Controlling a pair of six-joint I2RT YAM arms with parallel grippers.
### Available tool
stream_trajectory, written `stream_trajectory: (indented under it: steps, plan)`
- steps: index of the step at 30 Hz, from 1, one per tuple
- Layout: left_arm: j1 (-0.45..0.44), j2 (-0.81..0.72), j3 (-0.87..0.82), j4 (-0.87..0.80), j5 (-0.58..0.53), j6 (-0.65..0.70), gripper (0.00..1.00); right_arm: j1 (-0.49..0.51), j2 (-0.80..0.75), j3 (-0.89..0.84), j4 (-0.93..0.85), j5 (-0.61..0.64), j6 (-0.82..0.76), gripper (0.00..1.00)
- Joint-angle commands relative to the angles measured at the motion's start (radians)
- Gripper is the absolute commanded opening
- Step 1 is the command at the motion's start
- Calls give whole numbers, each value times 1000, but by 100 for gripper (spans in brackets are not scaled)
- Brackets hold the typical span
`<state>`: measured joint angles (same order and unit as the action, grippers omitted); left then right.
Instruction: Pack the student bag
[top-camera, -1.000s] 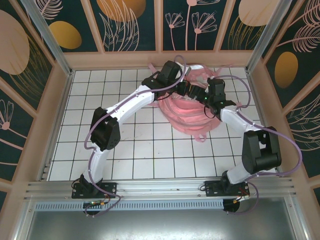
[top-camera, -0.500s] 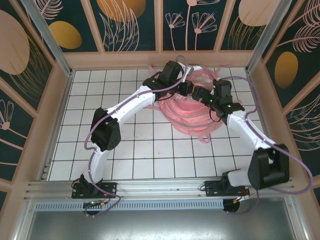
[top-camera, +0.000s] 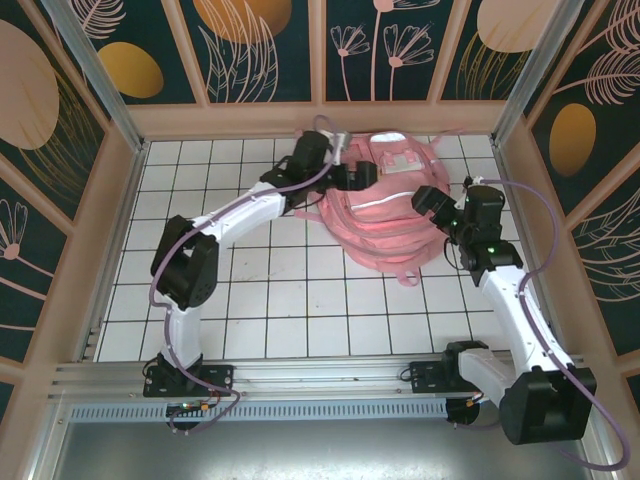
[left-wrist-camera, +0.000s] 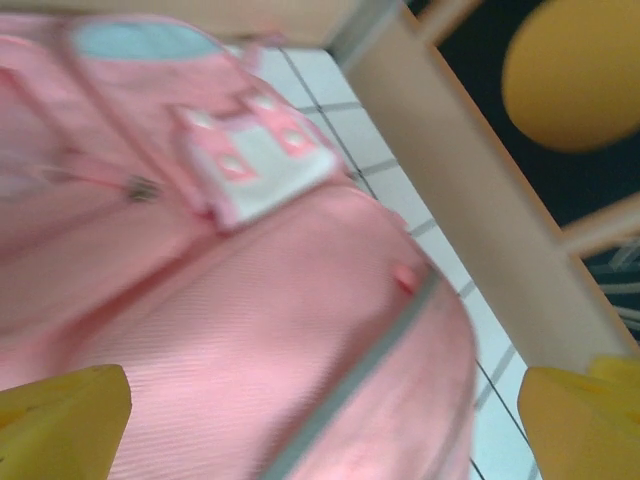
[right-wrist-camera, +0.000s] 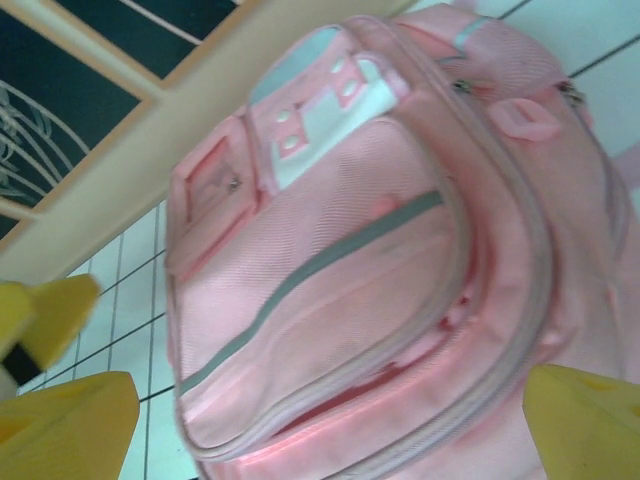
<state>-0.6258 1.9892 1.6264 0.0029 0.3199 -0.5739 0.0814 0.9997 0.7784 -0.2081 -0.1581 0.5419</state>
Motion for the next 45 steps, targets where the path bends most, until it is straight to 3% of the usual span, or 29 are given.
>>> stream_trajectory:
  steps: [1, 5, 9, 15, 21, 24, 25, 32, 38, 42, 45]
  plan:
    - [62, -41, -80, 88, -77, -60, 99, -22, 8, -31, 65, 9, 41, 99]
    - [116, -26, -174, 133, -136, -109, 99, -34, 67, -57, 89, 40, 67, 99]
    - [140, 30, -213, 216, -105, -164, 99, -60, 122, -90, 156, 15, 96, 99]
    - [142, 155, -186, 347, -10, -241, 81, -89, 183, -106, 210, 10, 93, 98]
    - [140, 268, -96, 328, 19, -249, 51, -93, 244, -105, 237, 6, 71, 97]
    - [140, 276, -103, 321, 17, -232, 17, -93, 277, -102, 257, -1, 59, 96]
    - [140, 267, -118, 322, 19, -230, 0, -94, 290, -98, 266, -6, 54, 96]
    - [130, 79, -404, 460, 50, -309, 0, -94, 420, 0, 322, -77, 22, 92]
    - [51, -107, -629, 578, -4, -413, 0, -74, 588, 158, 345, -101, 8, 91]
    - [-9, -131, -686, 640, -46, -482, 0, -62, 680, 308, 252, -89, -33, 90]
    - [-35, -98, -699, 722, -57, -557, 0, -44, 694, 408, 111, -10, -63, 90]
